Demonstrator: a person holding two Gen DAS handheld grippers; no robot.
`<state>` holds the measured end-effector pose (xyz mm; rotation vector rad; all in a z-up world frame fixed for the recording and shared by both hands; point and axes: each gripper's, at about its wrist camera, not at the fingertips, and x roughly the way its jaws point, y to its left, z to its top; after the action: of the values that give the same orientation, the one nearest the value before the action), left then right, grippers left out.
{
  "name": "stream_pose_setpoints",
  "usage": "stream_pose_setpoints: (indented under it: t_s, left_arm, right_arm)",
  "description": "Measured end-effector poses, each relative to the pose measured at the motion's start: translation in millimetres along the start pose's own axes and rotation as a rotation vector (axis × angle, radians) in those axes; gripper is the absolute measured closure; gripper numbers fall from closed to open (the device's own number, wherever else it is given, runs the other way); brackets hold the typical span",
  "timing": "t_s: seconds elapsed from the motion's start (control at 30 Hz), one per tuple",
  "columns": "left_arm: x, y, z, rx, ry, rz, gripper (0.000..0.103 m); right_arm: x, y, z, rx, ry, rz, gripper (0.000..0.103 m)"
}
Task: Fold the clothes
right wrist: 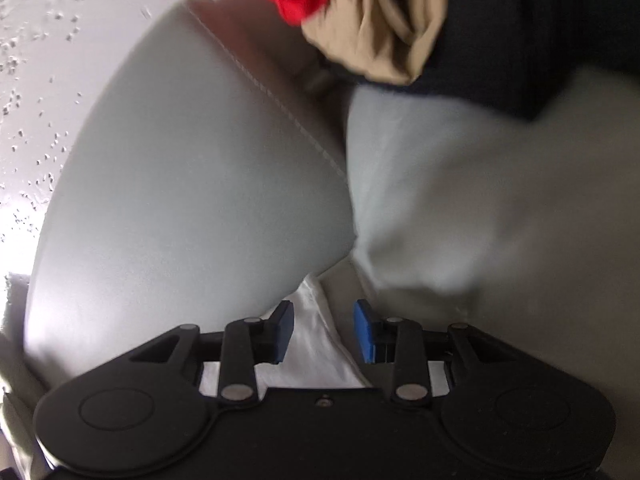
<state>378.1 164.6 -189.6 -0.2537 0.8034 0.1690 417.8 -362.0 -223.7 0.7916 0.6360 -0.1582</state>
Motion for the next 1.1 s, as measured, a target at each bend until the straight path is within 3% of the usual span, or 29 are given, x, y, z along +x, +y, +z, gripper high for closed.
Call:
stream_pose_setpoints:
  t_s: [0.1,0.13,0.17,0.23,0.37,0.47,0.6,0.67,0.8,0.87,0.97,1.03,1.1]
  left_arm:
    - [9,-3,8,0.019,0.005,-0.037,0.065]
    - [13,-5,10,0.032,0.009,-0.042,0.074]
    - [17,-7,12,0.045,0.013,-0.049,0.089]
    - [19,-16,13,0.087,0.007,-0.052,0.101]
    - [15,-44,2,0.273,-0.08,0.11,0.101]
    - [22,-47,-2,0.294,-0.104,0.204,0.1]
    - [29,-53,-2,0.309,-0.097,0.246,0.1]
    - [25,-56,-1,0.309,-0.091,0.254,0.095]
    - [0,-43,5,0.247,-0.093,0.256,0.089]
    - [-31,-35,3,0.231,-0.13,0.223,0.089]
    - [-74,-25,-6,0.221,-0.157,0.109,0.089]
    - [-85,-24,-16,0.227,-0.106,-0.003,0.088]
    - [-79,-27,-31,0.225,-0.03,-0.054,0.086]
  right_arm:
    - [21,-2,10,0.014,0.029,0.0,0.075]
    - [26,1,12,-0.004,0.032,-0.007,0.078]
    - [30,3,13,-0.022,0.033,-0.014,0.08]
    - [31,9,10,-0.078,0.001,-0.059,0.097]
    - [32,19,3,-0.189,-0.063,-0.149,0.099]
    - [34,27,-1,-0.273,-0.111,-0.217,0.099]
    - [40,34,-9,-0.35,-0.125,-0.279,0.099]
    - [42,38,-12,-0.363,-0.119,-0.295,0.098]
    - [11,37,-4,-0.248,-0.094,-0.234,0.085]
    - [-17,39,-6,-0.219,-0.106,-0.179,0.081]
    - [-53,41,-14,-0.193,-0.08,-0.081,0.077]
    - [-65,40,-22,-0.181,-0.02,-0.017,0.076]
    - [-65,35,-32,-0.154,0.062,0.027,0.078]
